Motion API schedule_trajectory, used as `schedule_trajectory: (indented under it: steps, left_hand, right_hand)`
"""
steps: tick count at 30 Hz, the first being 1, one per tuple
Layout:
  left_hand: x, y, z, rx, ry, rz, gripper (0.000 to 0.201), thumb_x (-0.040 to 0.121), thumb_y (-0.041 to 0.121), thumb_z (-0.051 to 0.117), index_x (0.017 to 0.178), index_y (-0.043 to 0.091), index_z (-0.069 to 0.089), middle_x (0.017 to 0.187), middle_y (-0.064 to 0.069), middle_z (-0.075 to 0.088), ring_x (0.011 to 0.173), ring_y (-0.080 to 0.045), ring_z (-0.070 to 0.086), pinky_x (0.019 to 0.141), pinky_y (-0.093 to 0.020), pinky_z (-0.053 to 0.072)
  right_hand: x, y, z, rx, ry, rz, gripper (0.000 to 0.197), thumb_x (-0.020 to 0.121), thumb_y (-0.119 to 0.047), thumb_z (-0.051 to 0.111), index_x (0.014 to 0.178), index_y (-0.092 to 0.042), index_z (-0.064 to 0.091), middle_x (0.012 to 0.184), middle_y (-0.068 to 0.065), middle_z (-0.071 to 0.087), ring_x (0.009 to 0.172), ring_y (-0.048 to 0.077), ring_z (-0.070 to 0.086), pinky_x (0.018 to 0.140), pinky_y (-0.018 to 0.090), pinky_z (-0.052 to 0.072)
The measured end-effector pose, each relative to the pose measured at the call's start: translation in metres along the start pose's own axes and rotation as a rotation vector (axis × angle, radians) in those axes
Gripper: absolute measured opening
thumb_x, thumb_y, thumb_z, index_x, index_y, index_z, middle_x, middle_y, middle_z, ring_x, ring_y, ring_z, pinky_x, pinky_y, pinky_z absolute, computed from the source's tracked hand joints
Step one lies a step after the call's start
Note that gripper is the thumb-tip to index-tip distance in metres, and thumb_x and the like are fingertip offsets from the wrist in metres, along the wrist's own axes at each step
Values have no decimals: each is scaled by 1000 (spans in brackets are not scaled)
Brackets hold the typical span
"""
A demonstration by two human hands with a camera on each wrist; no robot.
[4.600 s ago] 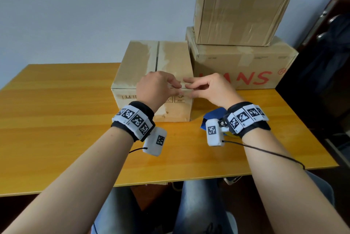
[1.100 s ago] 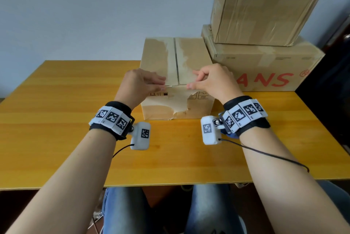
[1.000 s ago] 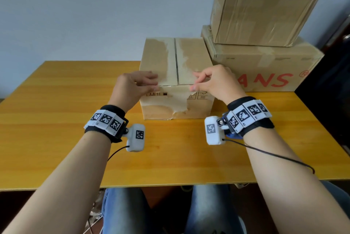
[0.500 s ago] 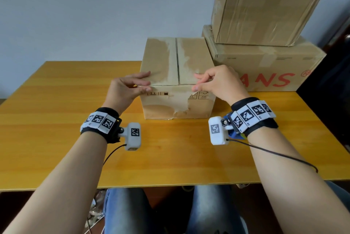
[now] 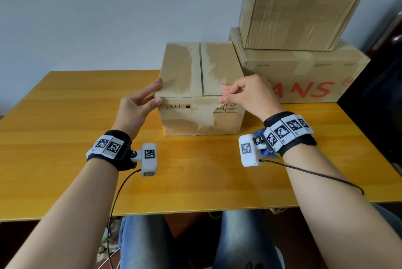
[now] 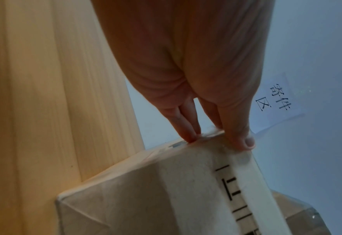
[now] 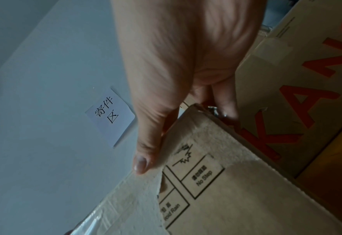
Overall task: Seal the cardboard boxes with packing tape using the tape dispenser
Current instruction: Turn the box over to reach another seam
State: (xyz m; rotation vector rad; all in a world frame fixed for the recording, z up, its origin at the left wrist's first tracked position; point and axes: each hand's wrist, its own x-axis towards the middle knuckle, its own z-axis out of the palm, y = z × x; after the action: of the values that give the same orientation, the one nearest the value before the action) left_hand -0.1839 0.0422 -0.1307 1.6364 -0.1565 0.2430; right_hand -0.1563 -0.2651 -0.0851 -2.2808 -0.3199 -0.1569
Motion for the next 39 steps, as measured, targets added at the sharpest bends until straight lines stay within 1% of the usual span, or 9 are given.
schedule_trajectory:
  steps: [4, 8, 13, 21, 25, 28, 34, 37, 39]
  left_hand:
    - [-4, 2, 1, 99, 106, -39, 61, 84, 24, 79, 140, 15, 57, 126, 13, 67, 112, 2, 64, 94, -20, 52]
    - [-9, -1, 8, 100, 253, -44, 44, 76, 32, 86, 111, 9, 72, 106, 1, 74, 89, -12, 75, 82, -35, 61]
    - [-12, -6, 15, 48, 316, -39, 35, 79, 27, 84, 102, 1, 76, 98, -7, 76, 89, -17, 75, 79, -31, 61]
    - [-20, -6, 24, 18, 334, -60, 17, 89, 20, 75, 104, 13, 75, 92, 7, 76, 91, -12, 74, 76, -26, 61]
    - [-21, -6, 24, 24, 347, -81, 21, 89, 21, 76, 105, 8, 75, 95, 5, 76, 92, -12, 74, 75, -28, 61]
    - [-22, -4, 26, 66, 352, -79, 24, 90, 23, 74, 108, 6, 75, 96, 6, 75, 91, -9, 73, 76, -29, 62]
    - [-21, 2, 31, 348, 357, -94, 32, 96, 38, 66, 115, 13, 74, 100, 6, 73, 90, -13, 72, 80, -37, 61]
    - [-22, 11, 34, 467, 357, -97, 36, 96, 43, 62, 116, 16, 73, 102, 1, 74, 93, -22, 71, 78, -34, 56]
    - [-21, 18, 36, 537, 341, -99, 39, 98, 44, 58, 117, 13, 73, 107, -5, 74, 96, -22, 69, 75, -31, 51]
  right_hand:
    - [-1, 1, 1, 13, 18, 1, 18, 72, -33, 89, 72, -21, 77, 104, -21, 74, 92, -12, 68, 94, 30, 56]
    - [-2, 0, 2, 10, 37, 8, 17, 72, -34, 88, 71, -21, 77, 103, -21, 75, 91, -13, 67, 95, 28, 54]
    - [-3, 1, 3, -3, 44, 2, 16, 73, -35, 88, 71, -24, 76, 104, -21, 74, 92, -14, 66, 96, 29, 54]
    - [-5, 9, 9, 44, 74, -18, 21, 69, -47, 84, 72, -28, 77, 101, -30, 72, 97, -9, 67, 106, 50, 47]
    - [-15, 14, 4, 239, 108, 4, 14, 75, -24, 87, 84, -15, 80, 112, -12, 74, 99, -6, 68, 99, 28, 53]
    - [-21, 12, 4, 226, 138, 21, 26, 79, -27, 84, 103, -20, 79, 121, -15, 70, 111, -7, 62, 102, 20, 47]
    - [-27, 1, 5, 46, 58, 110, 68, 97, -38, 64, 157, -27, 32, 162, -8, 32, 148, 9, 27, 116, 26, 22]
    - [-26, -6, 9, 13, -17, 226, 79, 104, -42, 47, 162, -21, -3, 169, 0, 3, 154, 20, 13, 122, 39, 17]
    - [-25, -9, 8, 58, -26, 320, 77, 107, -44, 35, 160, -15, -13, 168, 8, 9, 152, 28, 20, 119, 41, 22]
